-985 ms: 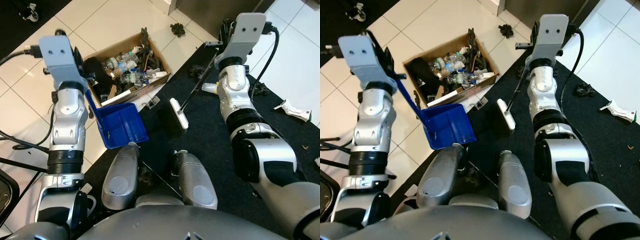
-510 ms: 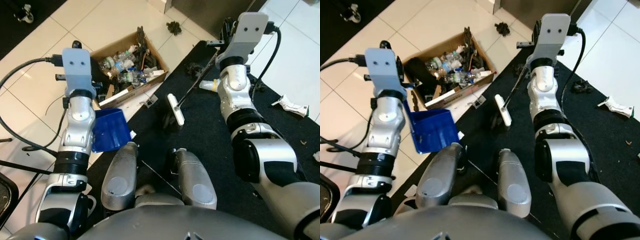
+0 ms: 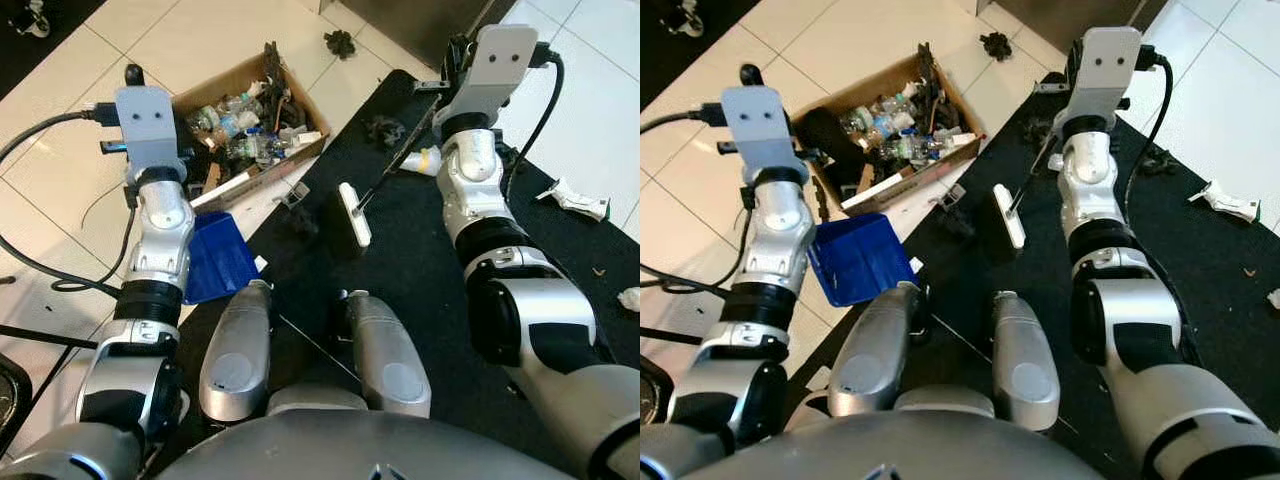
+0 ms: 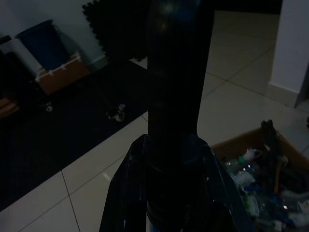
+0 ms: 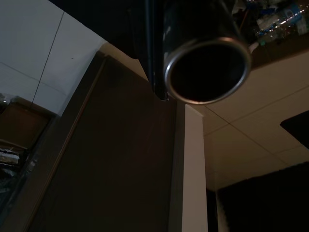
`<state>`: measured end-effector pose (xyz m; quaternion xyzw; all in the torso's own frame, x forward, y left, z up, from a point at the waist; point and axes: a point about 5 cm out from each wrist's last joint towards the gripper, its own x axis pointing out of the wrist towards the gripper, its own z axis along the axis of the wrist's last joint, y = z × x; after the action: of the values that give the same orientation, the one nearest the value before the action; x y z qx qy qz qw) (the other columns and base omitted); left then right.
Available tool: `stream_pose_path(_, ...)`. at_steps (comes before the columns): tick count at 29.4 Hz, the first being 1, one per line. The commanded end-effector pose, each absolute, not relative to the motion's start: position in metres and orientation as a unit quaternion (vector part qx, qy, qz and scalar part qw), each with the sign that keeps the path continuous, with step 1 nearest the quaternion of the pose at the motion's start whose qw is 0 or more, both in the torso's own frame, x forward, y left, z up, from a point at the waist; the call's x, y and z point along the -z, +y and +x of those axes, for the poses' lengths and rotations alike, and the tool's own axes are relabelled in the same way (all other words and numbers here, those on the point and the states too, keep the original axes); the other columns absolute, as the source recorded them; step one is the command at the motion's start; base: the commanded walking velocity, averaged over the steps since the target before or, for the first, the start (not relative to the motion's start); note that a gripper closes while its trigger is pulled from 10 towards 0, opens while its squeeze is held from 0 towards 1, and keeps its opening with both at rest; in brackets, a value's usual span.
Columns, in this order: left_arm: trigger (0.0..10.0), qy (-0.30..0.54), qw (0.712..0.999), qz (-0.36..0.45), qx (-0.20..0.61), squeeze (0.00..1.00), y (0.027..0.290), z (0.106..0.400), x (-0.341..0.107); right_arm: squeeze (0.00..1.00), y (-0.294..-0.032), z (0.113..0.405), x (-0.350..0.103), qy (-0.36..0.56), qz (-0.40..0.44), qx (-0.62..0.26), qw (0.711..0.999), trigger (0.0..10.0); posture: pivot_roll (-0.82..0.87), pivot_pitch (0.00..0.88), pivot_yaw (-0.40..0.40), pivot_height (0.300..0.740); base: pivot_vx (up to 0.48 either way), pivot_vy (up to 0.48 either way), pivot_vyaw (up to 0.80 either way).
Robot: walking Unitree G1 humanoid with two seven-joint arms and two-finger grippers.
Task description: Sweep floor
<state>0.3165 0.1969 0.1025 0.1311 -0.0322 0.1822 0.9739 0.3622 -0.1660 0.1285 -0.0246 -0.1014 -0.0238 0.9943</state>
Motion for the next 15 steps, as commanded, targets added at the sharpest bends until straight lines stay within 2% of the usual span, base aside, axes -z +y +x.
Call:
stream_pose_path(1, 10.0, -0.052, 0.973, 0.135, -0.183, 0.0, 0.192, 0.318, -0.106, 0.0, -0.171, 0.361, -0.131, -0.112, -0.032, 0.024, 0.993, 10.0, 0.19, 0.229, -0.07, 0.74, 0.0, 0.0, 0.0)
stream_pose_path(6, 10.0, -0.074, 0.974, 0.138, -0.161, 0.0, 0.181, 0.334, -0.115, 0.0, -0.171, 0.36, -0.131, -0.112, -0.034, 0.02, 0.993, 10.0, 0.18, 0.238, -0.073, 0.74, 0.0, 0.0, 0.0)
stream_pose_path(12, 10.0, -0.063, 0.977, 0.143, -0.143, 0.0, 0.173, 0.336, -0.107, 0.0, -0.171, 0.358, -0.13, -0.113, -0.032, 0.019, 0.993, 10.0, 0.16, 0.248, -0.07, 0.74, 0.0, 0.0, 0.0)
stream_pose_path(15, 10.0, -0.043, 0.981, 0.155, -0.105, 0.0, 0.161, 0.333, -0.093, 0.0, -0.173, 0.355, -0.127, -0.113, -0.033, 0.021, 0.993, 10.0, 0.16, 0.259, -0.07, 0.74, 0.0, 0.0, 0.0)
